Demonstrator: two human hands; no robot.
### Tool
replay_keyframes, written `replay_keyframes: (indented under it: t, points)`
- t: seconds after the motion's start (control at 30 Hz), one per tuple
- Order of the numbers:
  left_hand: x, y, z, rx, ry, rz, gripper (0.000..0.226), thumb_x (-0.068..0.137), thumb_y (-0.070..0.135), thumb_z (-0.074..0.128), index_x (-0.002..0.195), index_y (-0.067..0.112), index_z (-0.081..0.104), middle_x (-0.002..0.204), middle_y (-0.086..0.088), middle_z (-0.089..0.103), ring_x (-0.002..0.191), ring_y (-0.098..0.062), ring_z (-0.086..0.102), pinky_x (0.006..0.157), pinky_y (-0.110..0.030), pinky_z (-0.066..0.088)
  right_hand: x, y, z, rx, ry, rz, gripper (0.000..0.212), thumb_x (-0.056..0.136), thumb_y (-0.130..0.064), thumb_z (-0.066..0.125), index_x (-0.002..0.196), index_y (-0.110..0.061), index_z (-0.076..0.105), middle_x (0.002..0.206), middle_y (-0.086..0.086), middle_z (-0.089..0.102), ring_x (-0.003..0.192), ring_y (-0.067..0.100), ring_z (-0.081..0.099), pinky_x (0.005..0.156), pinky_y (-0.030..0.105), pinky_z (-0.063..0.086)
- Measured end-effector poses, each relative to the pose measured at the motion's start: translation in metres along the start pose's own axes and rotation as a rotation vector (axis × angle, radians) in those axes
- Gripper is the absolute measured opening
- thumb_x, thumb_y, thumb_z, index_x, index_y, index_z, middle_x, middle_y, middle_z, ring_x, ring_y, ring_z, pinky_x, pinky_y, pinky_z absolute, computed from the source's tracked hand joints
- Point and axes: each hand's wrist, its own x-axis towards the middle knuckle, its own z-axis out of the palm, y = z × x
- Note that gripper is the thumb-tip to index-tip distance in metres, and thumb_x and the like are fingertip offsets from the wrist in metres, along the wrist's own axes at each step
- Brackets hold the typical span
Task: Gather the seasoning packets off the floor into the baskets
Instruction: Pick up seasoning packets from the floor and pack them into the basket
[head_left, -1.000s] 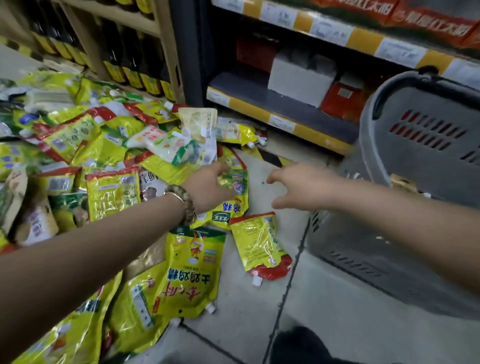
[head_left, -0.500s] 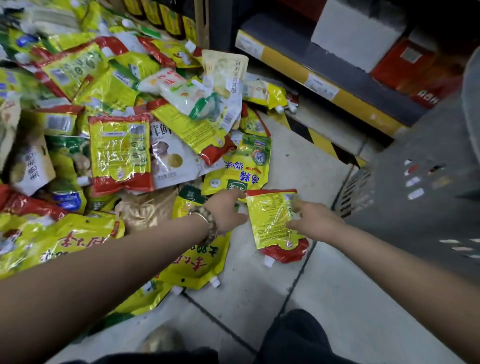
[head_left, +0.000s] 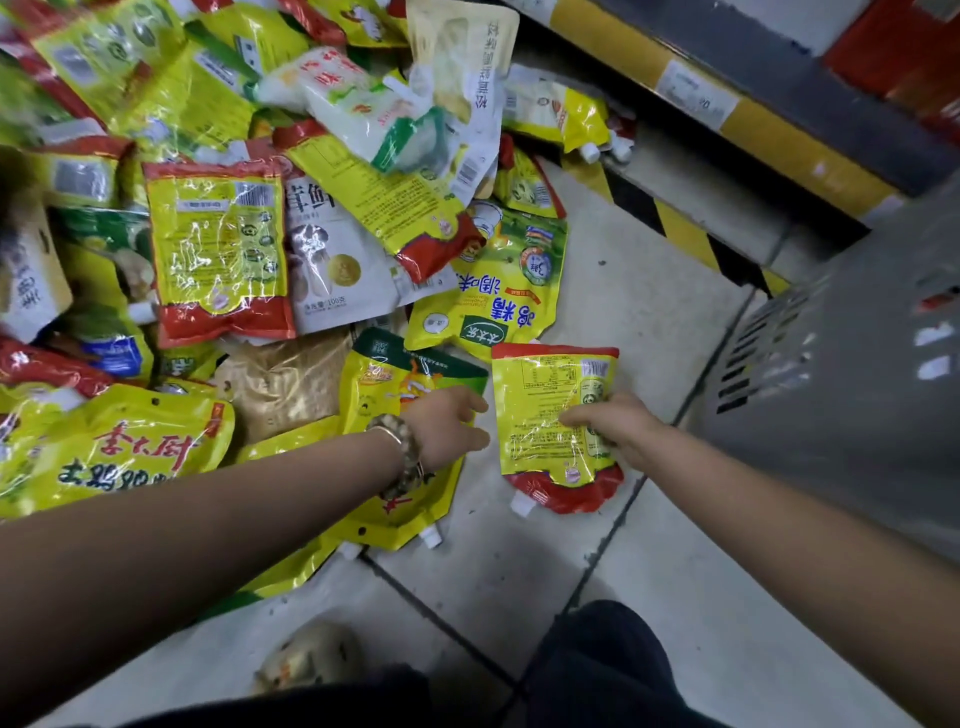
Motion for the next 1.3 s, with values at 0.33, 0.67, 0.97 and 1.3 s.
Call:
replay_keyframes:
  t: [0.33,0.67,0.97,1.3]
  points:
    - [-0.003,-0.019,0.002,-0.61,0.107,-0.179,0.054,0.08,0.03,0.072,0.124,0.014,0.045,0.111,-0.007,0.058,0.1,-0.026,0.061,0.082,-0.037,0.05,-0.036,-0.028,0.014,0.255,-0.28,-0.149,0.034,0.084,0.004,0.058,0.116,-0.005,0.062,0.11,0.015,0.069,0.099,0.031,0.066,0.091,0.044,0.052]
    - [-0.025,-0.041,-0.016,-1.165,0.003,-0.221,0.036,0.075,0.02,0.07,0.109,0.011,0.062,0.099,-0.011,0.071,0.085,-0.026,0.069,0.075,-0.037,0.058,-0.06,-0.038,0.055,0.388,-0.431,-0.163,0.037,0.084,0.007,0.057,0.118,-0.007,0.059,0.115,0.015,0.067,0.095,0.029,0.067,0.079,0.039,0.058]
    - [-0.039,-0.069,-0.027,-1.127,0.236,-0.25,0.056,0.054,0.016,0.086,0.106,0.008,0.067,0.104,-0.015,0.07,0.091,-0.032,0.069,0.09,-0.047,0.051,-0.065,-0.043,0.104,0.417,-0.33,0.002,0.02,0.091,-0.019,0.059,0.108,-0.009,0.062,0.098,0.009,0.07,0.083,0.023,0.067,0.074,0.036,0.055]
    - [-0.064,-0.11,-0.056,-1.069,0.531,-0.413,0.029,0.074,0.013,0.077,0.099,0.01,0.061,0.083,-0.01,0.07,0.057,-0.022,0.069,0.051,-0.028,0.055,-0.041,-0.027,0.128,0.278,-0.064,0.246,0.017,0.091,-0.013,0.057,0.103,-0.005,0.049,0.105,0.02,0.053,0.084,0.035,0.06,0.069,0.041,0.051]
